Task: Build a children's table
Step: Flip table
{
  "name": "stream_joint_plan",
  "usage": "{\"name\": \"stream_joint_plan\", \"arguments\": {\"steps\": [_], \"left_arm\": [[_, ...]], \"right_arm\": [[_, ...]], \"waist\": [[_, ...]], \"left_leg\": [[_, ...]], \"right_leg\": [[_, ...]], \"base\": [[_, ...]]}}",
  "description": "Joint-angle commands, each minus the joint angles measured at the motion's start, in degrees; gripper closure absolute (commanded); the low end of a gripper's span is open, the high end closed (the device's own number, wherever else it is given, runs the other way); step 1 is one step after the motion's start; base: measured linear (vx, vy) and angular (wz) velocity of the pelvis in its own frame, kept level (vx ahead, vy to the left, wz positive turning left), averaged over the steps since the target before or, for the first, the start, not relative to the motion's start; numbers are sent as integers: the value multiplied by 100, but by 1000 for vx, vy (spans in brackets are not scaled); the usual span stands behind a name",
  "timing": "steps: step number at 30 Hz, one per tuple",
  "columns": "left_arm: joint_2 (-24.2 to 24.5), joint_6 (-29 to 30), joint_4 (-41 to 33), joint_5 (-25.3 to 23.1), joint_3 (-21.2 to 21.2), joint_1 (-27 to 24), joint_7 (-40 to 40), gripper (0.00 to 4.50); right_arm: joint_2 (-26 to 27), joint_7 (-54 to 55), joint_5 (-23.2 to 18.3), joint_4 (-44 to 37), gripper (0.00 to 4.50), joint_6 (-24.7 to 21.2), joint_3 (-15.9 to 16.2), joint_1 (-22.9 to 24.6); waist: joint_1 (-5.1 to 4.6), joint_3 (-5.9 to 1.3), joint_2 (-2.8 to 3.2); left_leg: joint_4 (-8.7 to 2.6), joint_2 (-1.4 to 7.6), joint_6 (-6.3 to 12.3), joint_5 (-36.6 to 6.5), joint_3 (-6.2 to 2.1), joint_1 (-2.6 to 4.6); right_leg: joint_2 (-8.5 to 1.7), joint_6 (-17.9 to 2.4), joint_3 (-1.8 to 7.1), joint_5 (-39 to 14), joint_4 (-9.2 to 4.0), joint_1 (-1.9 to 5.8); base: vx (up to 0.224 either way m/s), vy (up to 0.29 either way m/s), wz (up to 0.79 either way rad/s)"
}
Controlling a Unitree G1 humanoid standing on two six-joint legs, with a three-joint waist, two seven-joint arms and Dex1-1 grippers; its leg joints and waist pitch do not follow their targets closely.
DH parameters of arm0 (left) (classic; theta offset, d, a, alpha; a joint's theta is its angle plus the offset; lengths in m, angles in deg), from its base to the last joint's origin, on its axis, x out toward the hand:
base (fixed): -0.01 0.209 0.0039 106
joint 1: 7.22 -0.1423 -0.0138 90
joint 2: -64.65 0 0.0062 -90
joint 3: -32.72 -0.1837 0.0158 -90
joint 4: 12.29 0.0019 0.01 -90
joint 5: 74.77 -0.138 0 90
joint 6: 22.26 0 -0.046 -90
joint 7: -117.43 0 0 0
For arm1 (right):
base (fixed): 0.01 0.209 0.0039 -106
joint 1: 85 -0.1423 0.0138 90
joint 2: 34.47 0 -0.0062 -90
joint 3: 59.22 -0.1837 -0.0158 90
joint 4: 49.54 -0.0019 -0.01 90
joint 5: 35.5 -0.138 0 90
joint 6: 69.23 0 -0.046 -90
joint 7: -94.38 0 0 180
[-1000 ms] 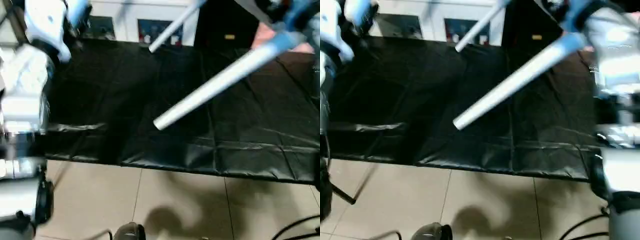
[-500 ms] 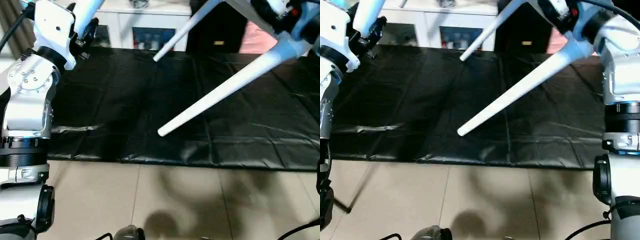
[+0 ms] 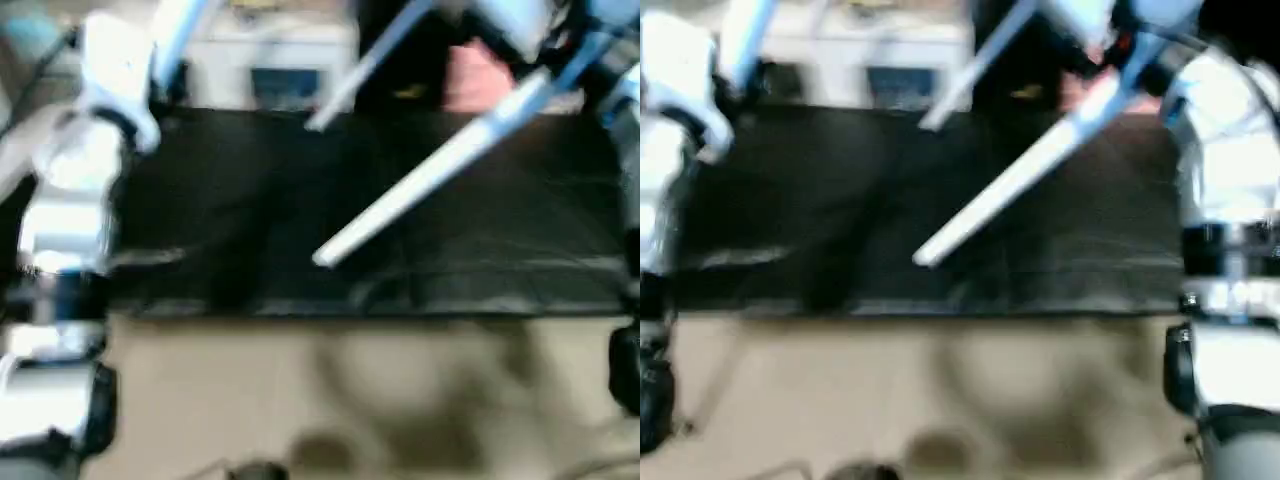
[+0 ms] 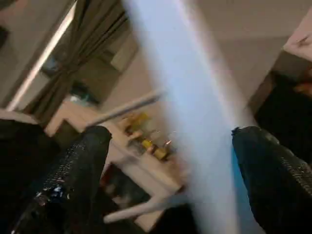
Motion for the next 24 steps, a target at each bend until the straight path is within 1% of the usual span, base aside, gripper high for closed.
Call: {"name": "stream_joint_plan", "arguments": {"steps": [1,2,3,4,5,6,7,8,9,10,11,12,13,14,15,16,17,18,19,20,21,22,23,24], "left_arm": [[-180,70,58,330,-97,19,-105,268],[-181,171,67,288,-142,28,-120,268],[-174,135,78,223,-216,27,-164,268],[-187,153,93,176,-247,31,-145,268],[-193,156,102,160,-254,34,-134,268],[-183,114,116,127,-283,36,-158,268],[-182,93,121,115,-293,37,-179,268],[-178,101,115,86,-302,37,-185,268],[-196,113,105,91,-294,39,-206,268],[-202,130,103,92,-294,39,-210,268],[-202,132,102,91,-294,39,-211,268],[-192,97,127,84,-318,36,-241,268],[-190,68,149,98,-320,29,-264,268],[-191,58,157,108,-321,26,-282,268],[-193,26,186,150,-327,15,-339,268],[-197,-60,231,174,-314,-17,-348,268],[-198,-81,242,179,-310,-25,-349,268],[-181,-158,306,174,-304,-72,-373,268],[-164,-213,343,151,-308,-107,-389,268],[-160,-228,351,142,-310,-118,-392,268],[-154,-235,353,133,-310,-139,-392,268],[-137,-221,335,116,-307,-210,-381,268],[-151,-194,313,133,-284,-241,-359,268],[-152,-191,310,135,-281,-244,-357,268]], "right_arm": [[168,121,50,18,7,-153,187,92],[183,225,99,-11,7,-136,183,123],[224,384,129,-67,7,-162,146,164],[342,608,40,-202,7,-299,16,242],[405,695,-24,-267,7,-371,-52,278],[488,819,-109,-368,7,-449,-146,331],[550,911,-168,-476,7,-528,-207,394],[581,955,-178,-560,7,-547,-226,452],[624,1053,-144,-726,7,-572,-240,584],[643,1079,-137,-820,7,-605,-237,655],[645,1081,-137,-832,7,-609,-236,664],[715,1049,-234,-1114,7,-760,-206,844],[758,1006,-316,-1309,7,-863,-179,968],[771,985,-350,-1385,7,-895,-168,1018],[809,934,-471,-1659,7,-1018,-128,1192],[912,1046,-640,-1952,7,-1237,-188,1403],[937,1077,-682,-2023,7,-1292,-204,1454],[1042,1307,-710,-2187,7,-1403,-303,1665],[1086,1458,-661,-2250,7,-1428,-353,1810],[1097,1502,-641,-2275,7,-1443,-369,1856],[1118,1568,-604,-2297,7,-1455,-391,1931],[1193,1773,-488,-2342,7,-1483,-452,2167],[1264,1891,-461,-2428,7,-1543,-489,2316],[1271,1902,-460,-2437,7,-1550,-493,2331]], "waist": [[-205,-223,27],[-224,-320,129],[-242,-338,125],[-237,-362,118],[-237,-352,84],[-240,-332,60],[-267,-300,34],[-283,-279,69],[-335,-267,65],[-352,-260,94],[-422,-228,174],[-513,-182,229],[-487,-169,301],[-455,-123,306],[-291,-152,302],[-244,-187,-2],[-244,-187,-2],[-118,-165,-302],[-111,-96,-304],[22,-186,-256],[30,-192,-272],[-52,-369,-50],[-94,-399,129],[-520,-370,260]], "left_leg": [[-766,403,-578,-3588,-278,329],[-902,441,-557,-3835,-314,333],[-931,430,-507,-3654,-293,308],[-951,415,-435,-3355,-253,287],[-973,382,-319,-2930,-165,274],[-980,362,-250,-2890,-87,322],[-965,338,-243,-2950,-50,347],[-960,330,-247,-3033,-46,363],[-955,324,-257,-3227,-45,398],[-964,334,-258,-3341,-55,422],[-1018,369,-299,-3881,-79,534],[-1171,426,-390,-4527,-119,572],[-1526,565,-433,-5099,-74,473],[-1739,638,-472,-5366,-31,368],[-1928,683,-493,-5605,183,316],[-1640,600,-331,-4778,328,518],[-1640,600,-331,-4778,328,518],[144,93,341,-1378,265,647],[293,-34,408,-532,-2,-51],[113,24,353,-536,-41,1],[-27,33,419,-720,-45,44],[-631,79,572,-474,53,303],[-912,316,707,-644,-72,635],[-1154,817,997,-1200,-563,1182]], "right_leg": [[-34,-1121,37,-2147,-872,-72],[-122,-1142,26,-1321,-854,41],[-163,-1146,18,-1013,-886,95],[-201,-1181,18,-753,-906,139],[-255,-1187,23,-688,-1008,179],[-305,-1088,11,-1389,-1133,210],[-336,-914,-11,-2181,-1248,207],[-336,-820,-33,-2522,-1292,206],[-302,-626,-94,-2947,-1370,211],[-290,-568,-125,-3011,-1393,231],[-189,-510,-267,-2925,-1406,230],[-56,-429,-456,-2501,-1345,327],[20,-520,-513,-1643,-883,554],[71,-487,-519,-1305,-570,675],[105,-469,-501,-666,-166,798],[-53,-381,-98,-1953,-450,706],[-53,-381,-98,-1953,-450,706],[-802,-523,677,-5861,-1857,248],[-855,-560,622,-5627,-1658,825],[-762,-650,711,-5124,-1603,847],[-649,-829,760,-4518,-1541,845],[-156,-1486,398,-2228,-1326,872],[-5,-1419,172,-1598,-1169,573],[140,-1371,-72,-685,-573,3]], "base": [[-157,22,7],[-157,22,7],[-80,44,-7],[-64,37,-1],[-64,37,-1],[-50,31,1],[0,0,0],[0,0,0],[0,0,0],[0,0,0],[0,0,0],[0,0,0],[0,0,0],[0,0,0],[0,0,0],[29,-115,4],[29,-115,4],[149,-115,1],[225,-66,2],[225,-66,2],[129,-67,21],[35,-41,35],[35,-41,35],[74,-13,14]]}}
